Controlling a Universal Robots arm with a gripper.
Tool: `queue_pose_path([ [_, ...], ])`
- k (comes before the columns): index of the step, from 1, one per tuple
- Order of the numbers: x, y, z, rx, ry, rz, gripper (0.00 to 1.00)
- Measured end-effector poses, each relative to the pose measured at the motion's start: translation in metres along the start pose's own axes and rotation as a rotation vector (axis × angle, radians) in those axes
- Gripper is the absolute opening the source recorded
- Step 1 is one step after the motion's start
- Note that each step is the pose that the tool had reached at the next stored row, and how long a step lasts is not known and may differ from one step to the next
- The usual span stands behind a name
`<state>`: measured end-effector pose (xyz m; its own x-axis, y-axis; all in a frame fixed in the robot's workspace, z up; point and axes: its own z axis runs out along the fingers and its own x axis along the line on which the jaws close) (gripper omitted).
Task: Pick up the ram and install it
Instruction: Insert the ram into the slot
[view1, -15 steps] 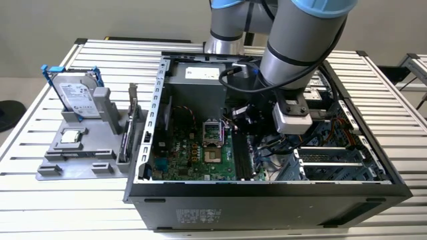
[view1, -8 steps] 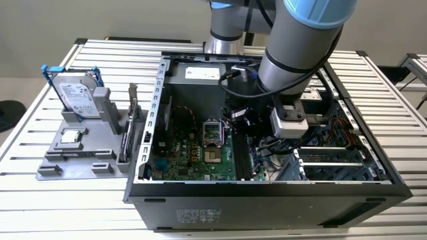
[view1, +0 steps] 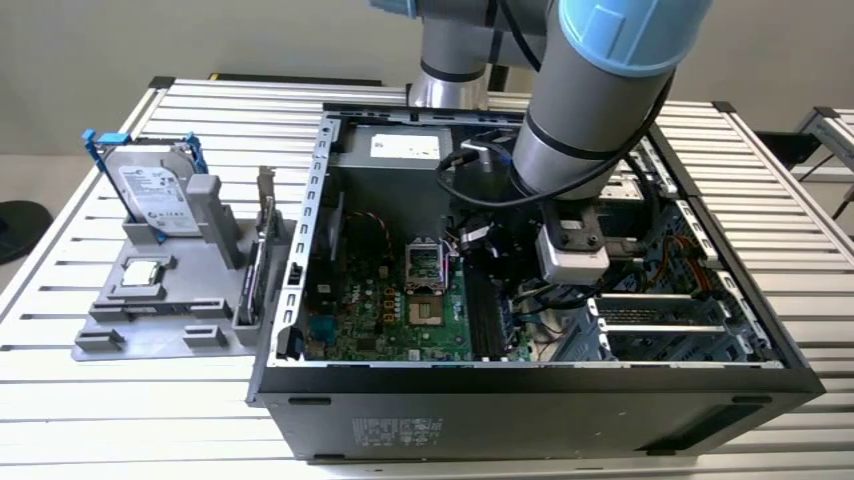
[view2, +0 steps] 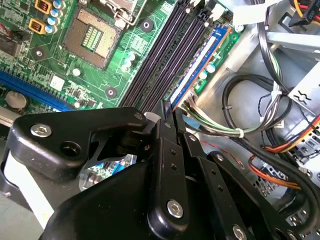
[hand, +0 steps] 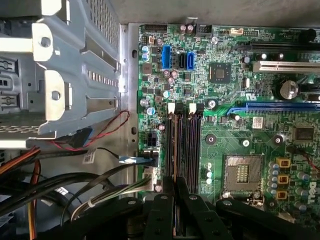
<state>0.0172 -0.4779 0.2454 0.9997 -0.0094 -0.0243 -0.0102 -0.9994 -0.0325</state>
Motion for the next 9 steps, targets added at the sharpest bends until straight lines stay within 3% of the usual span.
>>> queue_pose_path([
  [9,0.0010,0.0003,0.0130,0.0000,0.0000,0.000,0.00],
])
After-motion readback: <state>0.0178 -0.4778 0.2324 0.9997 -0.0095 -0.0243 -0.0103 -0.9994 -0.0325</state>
